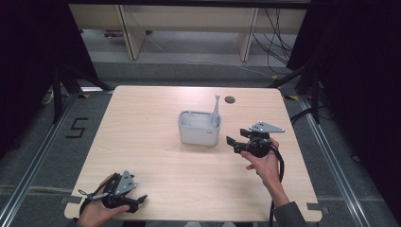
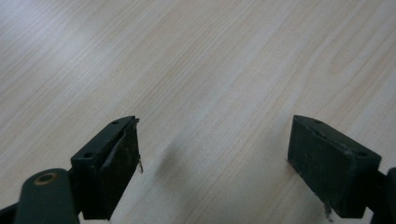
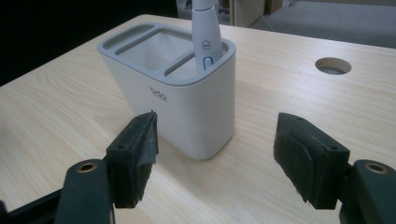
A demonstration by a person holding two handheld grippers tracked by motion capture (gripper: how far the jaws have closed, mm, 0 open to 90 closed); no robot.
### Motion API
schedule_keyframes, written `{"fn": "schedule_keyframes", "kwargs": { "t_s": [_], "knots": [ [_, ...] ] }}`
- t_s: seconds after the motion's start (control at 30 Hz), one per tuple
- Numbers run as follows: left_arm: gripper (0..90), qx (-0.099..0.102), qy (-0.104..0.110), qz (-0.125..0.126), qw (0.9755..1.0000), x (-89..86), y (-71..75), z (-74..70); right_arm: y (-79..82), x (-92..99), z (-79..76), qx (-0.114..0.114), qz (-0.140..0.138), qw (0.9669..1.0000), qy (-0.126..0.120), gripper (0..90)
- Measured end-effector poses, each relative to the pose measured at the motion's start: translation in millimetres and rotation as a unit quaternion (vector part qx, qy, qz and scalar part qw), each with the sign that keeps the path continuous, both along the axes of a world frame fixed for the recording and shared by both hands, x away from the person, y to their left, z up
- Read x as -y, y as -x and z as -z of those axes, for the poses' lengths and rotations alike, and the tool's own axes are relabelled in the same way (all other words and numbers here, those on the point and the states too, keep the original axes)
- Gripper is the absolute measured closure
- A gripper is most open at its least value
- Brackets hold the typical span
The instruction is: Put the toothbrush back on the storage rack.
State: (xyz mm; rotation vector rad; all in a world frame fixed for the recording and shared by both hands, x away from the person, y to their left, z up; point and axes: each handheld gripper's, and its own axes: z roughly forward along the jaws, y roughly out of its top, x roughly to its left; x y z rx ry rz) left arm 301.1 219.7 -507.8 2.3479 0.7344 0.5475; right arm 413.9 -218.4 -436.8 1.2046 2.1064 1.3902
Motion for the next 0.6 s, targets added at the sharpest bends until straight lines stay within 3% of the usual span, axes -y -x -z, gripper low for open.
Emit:
{"fn": "schedule_keyframes", "kwargs": {
  "t_s": [0.07,0.1,0.13,0.17,0.2,0.23,0.27,0.3,0.33,0.4,0.43,0.47,0.53,0.57,0.6],
  "knots": [
    [16.2,0.001,-0.001,0.001,1.0000,-0.1,-0.1,0.0,3.8,-0.7,0.4,-0.010,0.000,0.9999,-0.007,31.5],
    [16.2,0.000,-0.001,0.001,1.0000,0.0,0.0,0.1,2.9,1.9,1.2,0.009,-0.004,0.9999,0.009,31.5],
    [16.2,0.000,-0.001,0.000,1.0000,0.1,0.1,0.1,5.4,0.3,1.8,-0.001,0.001,1.0000,-0.001,31.5],
    [16.2,0.000,-0.001,0.000,1.0000,0.1,0.1,-0.1,5.1,1.9,2.5,0.005,-0.007,0.9999,0.007,31.5],
    [16.2,0.001,-0.002,0.000,1.0000,-0.1,-0.1,-0.2,7.8,0.1,3.2,-0.011,-0.005,0.9999,-0.004,31.5],
    [16.2,0.001,-0.001,0.000,1.0000,0.0,-0.1,-0.1,7.0,2.2,4.0,0.011,-0.005,0.9999,0.011,31.5],
    [16.2,0.000,-0.001,0.000,1.0000,0.1,0.1,0.0,9.4,0.9,4.5,-0.007,-0.007,1.0000,0.001,31.5],
    [16.2,0.000,-0.001,0.000,1.0000,0.1,0.1,0.0,9.2,1.9,5.8,0.002,-0.009,0.9999,0.008,31.3],
    [16.2,0.000,-0.002,0.000,1.0000,0.0,0.0,-0.1,10.4,0.9,5.9,-0.009,-0.008,0.9999,0.009,31.1],
    [16.2,0.001,-0.002,0.000,1.0000,0.1,0.2,0.0,14.4,1.8,7.1,-0.006,-0.008,0.9999,0.009,31.2],
    [16.2,0.000,-0.002,0.000,1.0000,0.2,0.4,0.0,16.8,-0.5,8.6,-0.022,-0.010,0.9997,-0.004,31.2],
    [16.2,0.000,-0.001,0.000,1.0000,0.2,0.4,0.0,16.1,1.7,9.8,-0.008,-0.017,0.9998,0.012,31.2],
    [16.2,0.001,-0.002,0.000,1.0000,0.2,0.3,-0.1,20.3,-0.5,11.9,-0.018,-0.009,0.9998,-0.001,31.2],
    [16.2,0.001,-0.002,0.000,1.0000,0.2,0.4,-0.1,19.7,2.2,12.7,-0.007,-0.019,0.9997,0.017,31.2],
    [16.2,0.001,-0.002,0.000,1.0000,0.2,0.4,0.0,21.8,0.6,13.3,-0.020,-0.017,0.9996,0.007,31.1]
  ]
}}
